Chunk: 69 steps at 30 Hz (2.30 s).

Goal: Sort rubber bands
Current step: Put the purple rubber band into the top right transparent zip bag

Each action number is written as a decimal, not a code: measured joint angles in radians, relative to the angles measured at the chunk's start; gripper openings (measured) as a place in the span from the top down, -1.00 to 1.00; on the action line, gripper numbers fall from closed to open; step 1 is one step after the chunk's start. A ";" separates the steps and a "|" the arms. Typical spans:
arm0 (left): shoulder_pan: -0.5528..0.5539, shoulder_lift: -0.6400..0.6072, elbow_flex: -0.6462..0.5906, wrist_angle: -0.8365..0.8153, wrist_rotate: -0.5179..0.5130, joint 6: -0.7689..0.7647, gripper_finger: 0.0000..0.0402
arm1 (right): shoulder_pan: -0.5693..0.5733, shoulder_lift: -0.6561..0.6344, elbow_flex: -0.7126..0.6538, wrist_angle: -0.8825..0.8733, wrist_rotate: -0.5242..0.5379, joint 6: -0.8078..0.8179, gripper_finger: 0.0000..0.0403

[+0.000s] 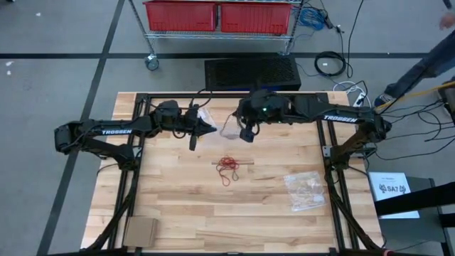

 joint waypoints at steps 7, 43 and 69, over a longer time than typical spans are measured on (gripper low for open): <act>0.000 0.000 0.000 0.000 0.000 0.000 1.00 | 0.024 -0.001 0.096 -0.040 0.073 -0.026 1.00; 0.000 0.000 0.000 0.003 -0.008 -0.014 1.00 | 0.055 0.010 0.121 -0.066 0.087 0.002 1.00; 0.006 0.000 0.003 -0.008 -0.040 -0.024 1.00 | 0.055 0.010 0.121 -0.122 0.056 0.039 1.00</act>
